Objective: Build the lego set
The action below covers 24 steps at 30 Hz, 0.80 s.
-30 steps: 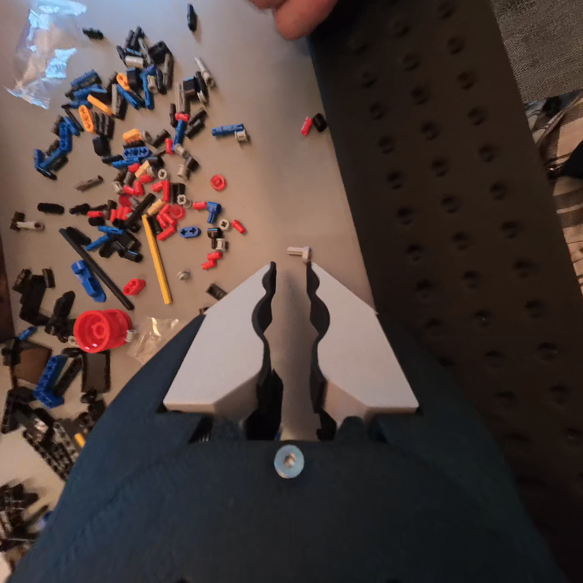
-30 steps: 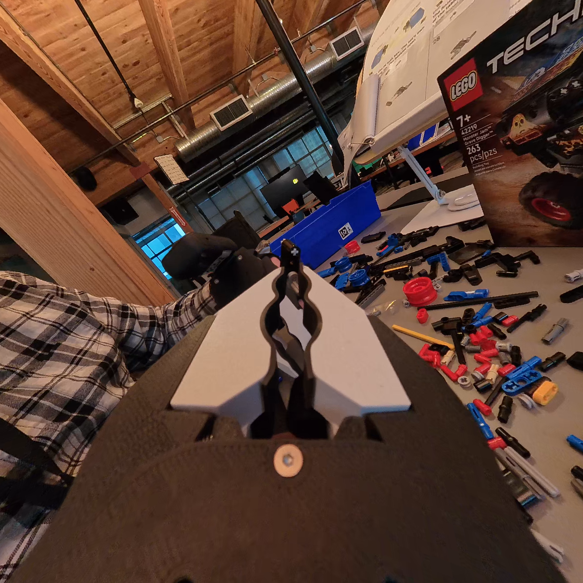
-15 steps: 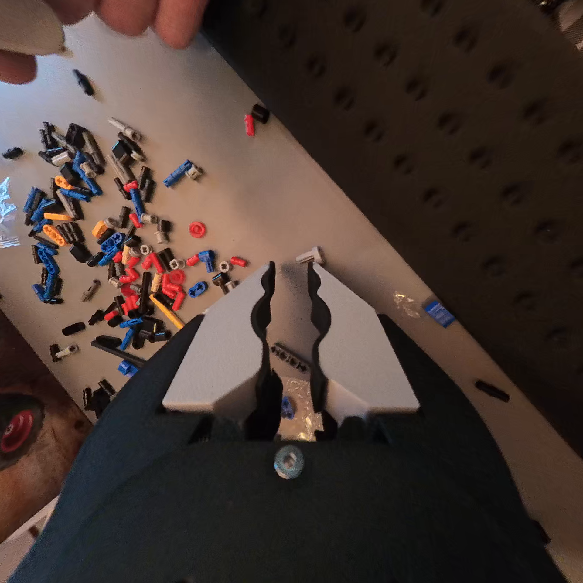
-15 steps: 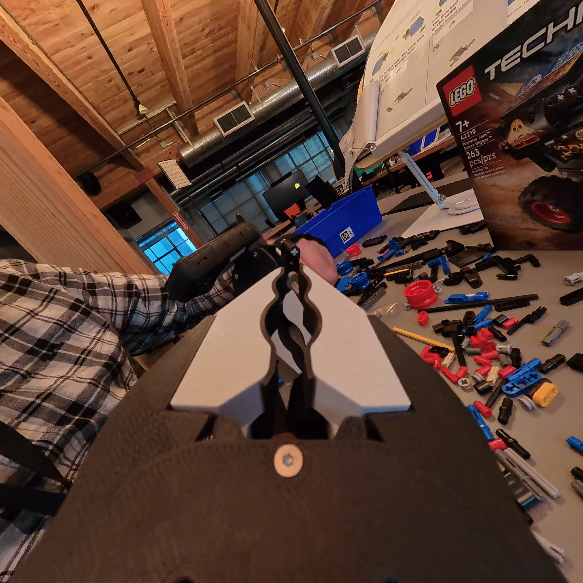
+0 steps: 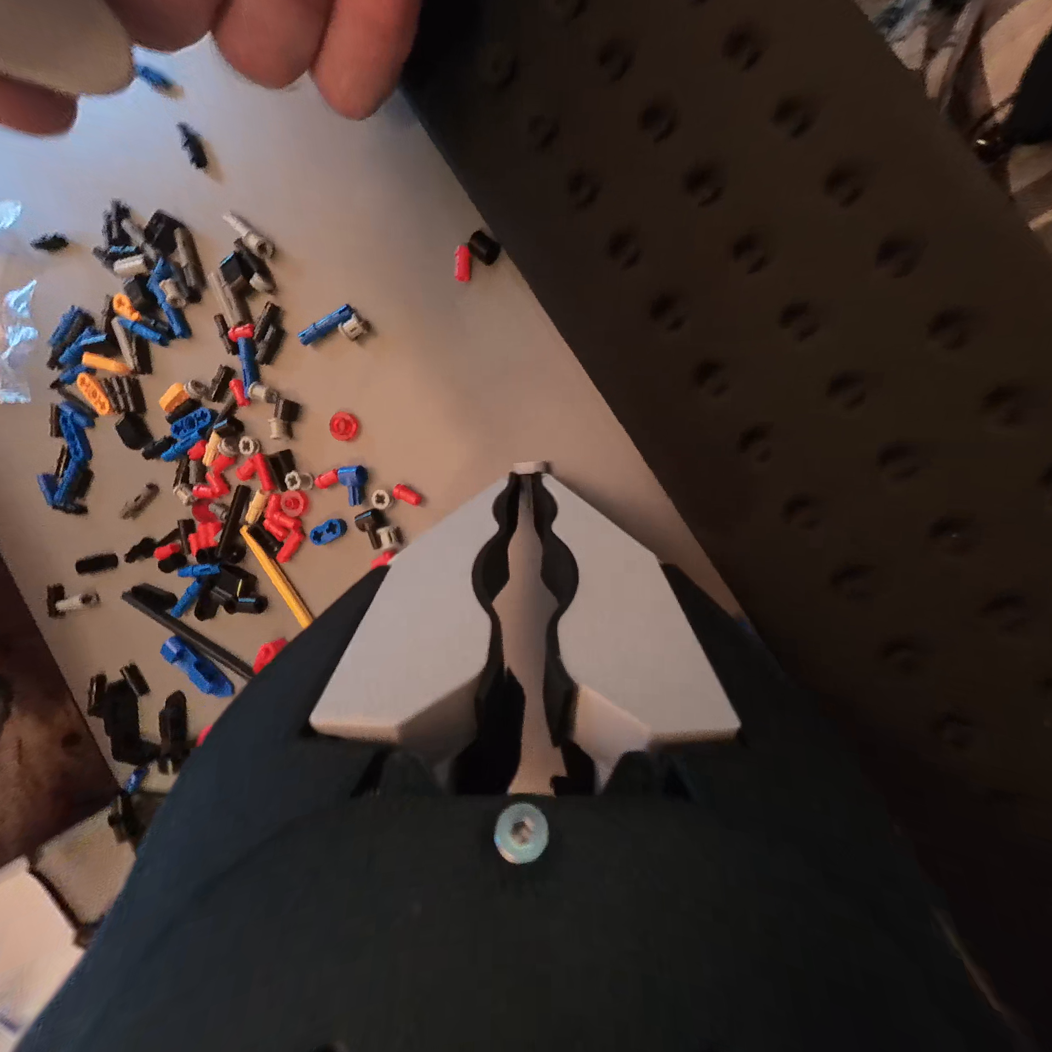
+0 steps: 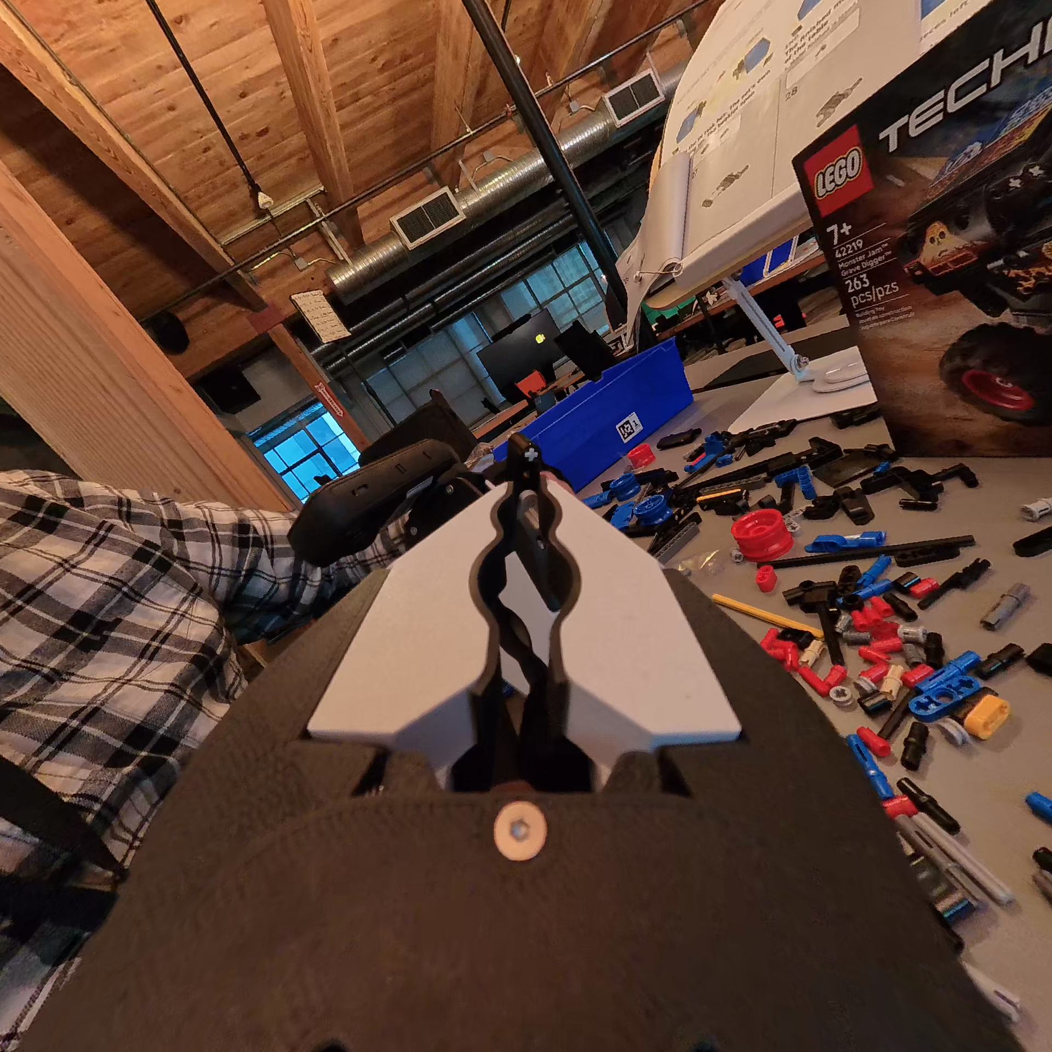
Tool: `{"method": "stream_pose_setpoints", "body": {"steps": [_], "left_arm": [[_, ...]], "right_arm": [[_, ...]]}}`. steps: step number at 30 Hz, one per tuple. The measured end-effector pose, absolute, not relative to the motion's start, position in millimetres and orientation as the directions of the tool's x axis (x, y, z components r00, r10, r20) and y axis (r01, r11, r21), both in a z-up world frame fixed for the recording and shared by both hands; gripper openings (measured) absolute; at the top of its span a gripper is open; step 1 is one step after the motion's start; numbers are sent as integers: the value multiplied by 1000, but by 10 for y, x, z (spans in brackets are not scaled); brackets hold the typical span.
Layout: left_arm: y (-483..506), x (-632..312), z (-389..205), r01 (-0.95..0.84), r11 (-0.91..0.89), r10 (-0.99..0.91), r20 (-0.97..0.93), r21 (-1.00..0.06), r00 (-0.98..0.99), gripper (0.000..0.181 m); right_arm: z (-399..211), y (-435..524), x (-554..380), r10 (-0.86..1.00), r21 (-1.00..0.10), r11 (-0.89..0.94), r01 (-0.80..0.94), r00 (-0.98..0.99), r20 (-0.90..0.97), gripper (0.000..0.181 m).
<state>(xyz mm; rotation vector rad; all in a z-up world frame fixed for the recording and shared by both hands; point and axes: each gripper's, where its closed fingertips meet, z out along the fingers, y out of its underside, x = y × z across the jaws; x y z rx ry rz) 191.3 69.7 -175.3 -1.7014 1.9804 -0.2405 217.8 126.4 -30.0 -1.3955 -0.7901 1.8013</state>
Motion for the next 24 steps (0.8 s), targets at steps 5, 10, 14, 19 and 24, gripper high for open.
{"method": "stream_pose_setpoints", "body": {"steps": [5, 10, 14, 19, 24], "left_arm": [[740, 1940, -1533, -750, -52, -978, -119, -659, 173, 3], [800, 1877, -1112, -528, -220, -947, 50, -820, 317, 2], [756, 1835, -895, -393, -326, -927, 208, -860, 313, 2], [655, 1848, -781, -306, -421, -902, 359, -854, 239, 2], [606, 1834, -791, -260, -496, -868, 460, -828, 188, 2]], "right_arm": [[-302, 1228, 2159, 842, -829, -537, -154, -160, -516, 6], [-343, 1129, 2075, 877, -876, -473, -93, -150, -457, 5], [-375, 979, 2006, 915, -928, -372, -24, -180, -362, 5], [-428, 847, 1936, 946, -971, -235, 42, -221, -238, 5], [-504, 726, 1908, 951, -989, -117, 91, -278, -138, 5]]}}
